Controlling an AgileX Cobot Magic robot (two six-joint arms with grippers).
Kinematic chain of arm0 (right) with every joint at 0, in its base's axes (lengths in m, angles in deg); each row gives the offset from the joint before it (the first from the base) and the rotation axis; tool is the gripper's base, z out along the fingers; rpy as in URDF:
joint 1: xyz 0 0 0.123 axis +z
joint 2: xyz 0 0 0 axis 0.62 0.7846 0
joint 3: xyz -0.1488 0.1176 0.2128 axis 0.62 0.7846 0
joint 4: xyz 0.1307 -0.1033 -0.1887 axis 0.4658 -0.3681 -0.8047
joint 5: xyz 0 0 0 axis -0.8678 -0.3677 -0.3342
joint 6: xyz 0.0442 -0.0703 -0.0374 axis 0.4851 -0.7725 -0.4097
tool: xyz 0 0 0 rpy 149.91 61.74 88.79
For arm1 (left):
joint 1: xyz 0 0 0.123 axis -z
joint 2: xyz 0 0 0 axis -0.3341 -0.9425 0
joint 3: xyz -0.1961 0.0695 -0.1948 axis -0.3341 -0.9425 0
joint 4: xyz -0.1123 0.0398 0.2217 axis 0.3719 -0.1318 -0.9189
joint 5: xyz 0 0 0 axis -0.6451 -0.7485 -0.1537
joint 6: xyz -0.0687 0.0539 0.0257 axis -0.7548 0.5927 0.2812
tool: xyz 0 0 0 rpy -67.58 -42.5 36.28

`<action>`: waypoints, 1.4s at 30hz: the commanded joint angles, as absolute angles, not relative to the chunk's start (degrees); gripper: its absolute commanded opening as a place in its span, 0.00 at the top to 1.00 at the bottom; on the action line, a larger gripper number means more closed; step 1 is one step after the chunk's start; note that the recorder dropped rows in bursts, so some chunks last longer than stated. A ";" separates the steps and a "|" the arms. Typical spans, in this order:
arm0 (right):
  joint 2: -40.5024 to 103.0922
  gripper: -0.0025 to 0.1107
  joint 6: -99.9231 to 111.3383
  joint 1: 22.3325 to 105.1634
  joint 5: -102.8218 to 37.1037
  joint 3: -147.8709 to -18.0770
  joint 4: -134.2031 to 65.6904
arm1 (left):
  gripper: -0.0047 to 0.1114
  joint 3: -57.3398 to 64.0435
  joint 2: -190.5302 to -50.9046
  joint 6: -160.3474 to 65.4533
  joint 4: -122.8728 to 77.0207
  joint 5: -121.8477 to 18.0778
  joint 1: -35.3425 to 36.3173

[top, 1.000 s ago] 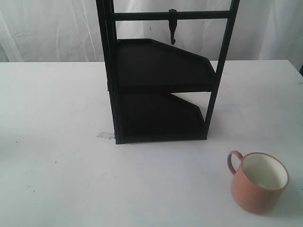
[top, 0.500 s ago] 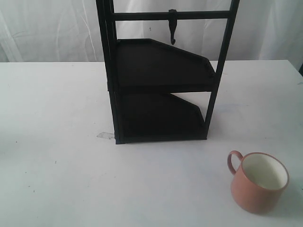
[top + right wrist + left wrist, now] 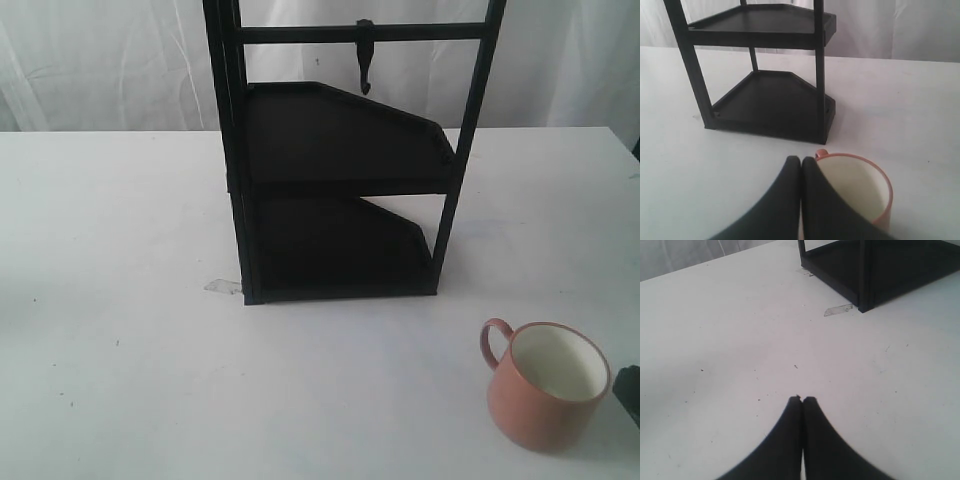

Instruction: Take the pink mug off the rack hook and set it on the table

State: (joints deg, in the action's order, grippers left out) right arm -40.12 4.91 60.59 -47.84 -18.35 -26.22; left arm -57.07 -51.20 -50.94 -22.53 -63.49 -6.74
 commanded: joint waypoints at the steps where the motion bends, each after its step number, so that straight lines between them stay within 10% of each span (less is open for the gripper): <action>1: -40.50 0.98 5.19 60.50 -46.56 -18.08 -26.58 | 0.96 -57.34 -50.90 -51.30 -22.15 -63.56 -6.78; 42: -40.50 0.98 5.32 60.50 -46.89 -18.08 -25.73 | 0.96 -57.34 -50.90 -51.30 -22.15 -63.56 -6.78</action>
State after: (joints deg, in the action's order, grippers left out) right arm -40.12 5.24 60.59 -47.47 -18.35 -25.65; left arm -57.07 -51.20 -50.94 -22.53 -63.49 -6.74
